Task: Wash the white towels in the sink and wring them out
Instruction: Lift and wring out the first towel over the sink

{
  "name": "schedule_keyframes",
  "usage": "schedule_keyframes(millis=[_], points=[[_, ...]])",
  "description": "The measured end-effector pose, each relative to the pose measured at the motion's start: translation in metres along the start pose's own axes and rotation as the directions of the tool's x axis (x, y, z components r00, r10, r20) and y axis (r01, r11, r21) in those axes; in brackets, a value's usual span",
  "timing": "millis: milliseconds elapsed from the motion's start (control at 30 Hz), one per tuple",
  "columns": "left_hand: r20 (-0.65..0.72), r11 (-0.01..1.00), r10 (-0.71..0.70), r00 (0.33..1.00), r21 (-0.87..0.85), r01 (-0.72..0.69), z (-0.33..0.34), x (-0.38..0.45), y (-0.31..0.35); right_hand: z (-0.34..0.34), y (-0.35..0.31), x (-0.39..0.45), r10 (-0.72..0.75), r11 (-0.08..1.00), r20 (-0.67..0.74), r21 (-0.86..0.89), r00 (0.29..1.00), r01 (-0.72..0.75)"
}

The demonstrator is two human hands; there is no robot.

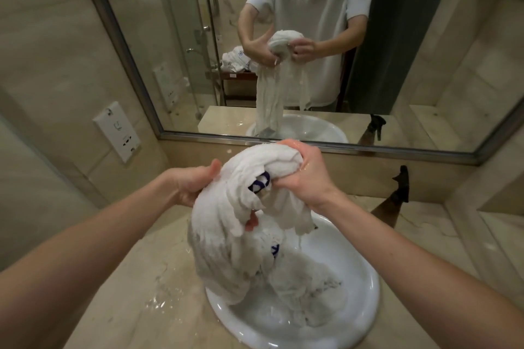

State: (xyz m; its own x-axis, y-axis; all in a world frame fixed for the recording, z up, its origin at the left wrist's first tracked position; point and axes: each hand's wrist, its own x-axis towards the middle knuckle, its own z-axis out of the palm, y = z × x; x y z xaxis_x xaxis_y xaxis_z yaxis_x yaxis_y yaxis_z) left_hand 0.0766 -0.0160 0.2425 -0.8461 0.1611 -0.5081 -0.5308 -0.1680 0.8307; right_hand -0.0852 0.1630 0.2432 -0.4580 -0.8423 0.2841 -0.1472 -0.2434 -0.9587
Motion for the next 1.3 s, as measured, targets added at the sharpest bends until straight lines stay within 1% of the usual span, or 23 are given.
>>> schedule_keyframes(millis=[33, 133, 200, 233, 300, 400, 533, 633, 700, 767, 800, 833, 867, 900, 933, 967, 1000, 1033, 1067, 1167, 1200, 1267, 1300], points=[[0.042, 1.0, -0.006, 0.999, 0.018, 0.006, 0.002, 0.003, 0.003, -0.001, 0.001, 0.001, 0.015, 1.0, -0.023, 0.005, 1.0, -0.015], [0.067, 0.995, -0.065, 0.996, 0.082, 0.059, 0.008, 0.01, 0.011, -0.006, 0.006, 0.004, 0.077, 0.997, -0.144, 0.017, 0.987, -0.075], [0.063, 0.998, -0.048, 0.997, 0.04, 0.045, 0.011, 0.016, 0.012, -0.008, 0.009, 0.004, 0.142, 0.989, -0.213, 0.059, 0.967, -0.132], [0.044, 0.999, -0.037, 0.998, 0.012, 0.036, 0.012, 0.019, 0.011, -0.007, 0.01, 0.005, 0.193, 0.978, -0.231, 0.123, 0.954, -0.168], [0.004, 1.0, -0.026, 1.0, -0.014, 0.026, 0.014, 0.027, 0.008, -0.005, 0.01, 0.007, 0.318, 0.916, -0.232, 0.324, 0.919, -0.236], [-0.031, 0.997, -0.007, 0.999, -0.08, 0.005, 0.01, 0.037, 0.002, 0.001, 0.007, 0.017, 0.441, 0.783, -0.217, 0.567, 0.871, -0.256], [0.039, 0.983, 0.071, 0.997, -0.171, -0.063, 0.012, 0.043, -0.003, 0.006, 0.006, 0.031, 0.442, 0.702, -0.21, 0.686, 0.872, -0.19], [0.056, 0.98, 0.041, 0.998, -0.196, -0.029, 0.015, 0.044, -0.004, 0.009, 0.01, 0.034, 0.443, 0.625, -0.168, 0.762, 0.881, -0.169], [0.038, 0.99, -0.018, 0.999, -0.139, 0.023, 0.014, 0.044, -0.002, 0.007, 0.014, 0.028, 0.424, 0.669, -0.157, 0.718, 0.892, -0.192], [0.028, 0.995, -0.059, 0.998, -0.079, 0.061, 0.011, 0.042, 0.0, -0.003, 0.016, 0.02, 0.336, 0.818, -0.123, 0.53, 0.934, -0.224], [0.029, 0.996, -0.069, 0.997, -0.06, 0.071, 0.011, 0.039, 0.001, -0.013, 0.014, 0.015, 0.261, 0.907, -0.062, 0.359, 0.963, -0.223], [0.028, 0.996, -0.074, 0.997, -0.044, 0.075, 0.009, 0.037, 0.002, -0.025, 0.012, 0.01, 0.17, 0.972, 0.043, 0.159, 0.985, -0.175], [0.034, 0.997, -0.075, 0.997, -0.029, 0.076, 0.008, 0.034, 0.003, -0.038, 0.009, 0.007, 0.073, 0.996, 0.157, -0.06, 0.985, -0.065], [0.042, 0.997, -0.078, 0.996, -0.015, 0.079, 0.008, 0.033, 0.005, -0.05, 0.004, 0.005, -0.015, 0.949, 0.262, -0.299, 0.965, 0.096], [0.031, 0.997, -0.077, 0.997, -0.013, 0.078, 0.01, 0.031, 0.008, -0.057, 0.002, 0.003, -0.087, 0.805, 0.374, -0.52, 0.923, 0.287], [0.002, 0.998, -0.067, 0.998, -0.02, 0.067, 0.012, 0.031, 0.01, -0.06, 0.002, 0.003, -0.144, 0.572, 0.496, -0.664, 0.856, 0.481], [-0.025, 0.999, -0.049, 0.998, -0.023, 0.048, 0.013, 0.032, 0.013, -0.059, 0.006, 0.004, -0.154, 0.334, 0.601, -0.715, 0.784, 0.614], [-0.047, 1.0, -0.024, 0.999, -0.02, 0.023, 0.015, 0.034, 0.016, -0.057, 0.014, 0.005, -0.151, 0.165, 0.665, -0.713, 0.732, 0.682], [-0.066, 1.0, -0.005, 0.998, -0.018, 0.004, 0.017, 0.037, 0.018, -0.053, 0.026, 0.007, -0.187, 0.08, 0.681, -0.707, 0.708, 0.702], [-0.158, 0.998, -0.05, 0.986, 0.018, 0.053, 0.025, 0.045, 0.026, -0.051, 0.048, 0.019, -0.492, -0.005, 0.589, -0.739, 0.641, 0.674], [-0.187, 0.997, -0.065, 0.98, 0.039, 0.074, 0.028, 0.044, 0.03, -0.052, 0.048, 0.022, -0.547, -0.028, 0.564, -0.751, 0.618, 0.66], [-0.206, 0.995, -0.077, 0.975, 0.041, 0.088, 0.032, 0.041, 0.035, -0.054, 0.044, 0.027, -0.567, -0.076, 0.565, -0.76, 0.599, 0.645], [-0.203, 0.994, -0.09, 0.975, 0.035, 0.099, 0.033, 0.038, 0.036, -0.053, 0.042, 0.029, -0.566, -0.077, 0.567, -0.759, 0.598, 0.646]])
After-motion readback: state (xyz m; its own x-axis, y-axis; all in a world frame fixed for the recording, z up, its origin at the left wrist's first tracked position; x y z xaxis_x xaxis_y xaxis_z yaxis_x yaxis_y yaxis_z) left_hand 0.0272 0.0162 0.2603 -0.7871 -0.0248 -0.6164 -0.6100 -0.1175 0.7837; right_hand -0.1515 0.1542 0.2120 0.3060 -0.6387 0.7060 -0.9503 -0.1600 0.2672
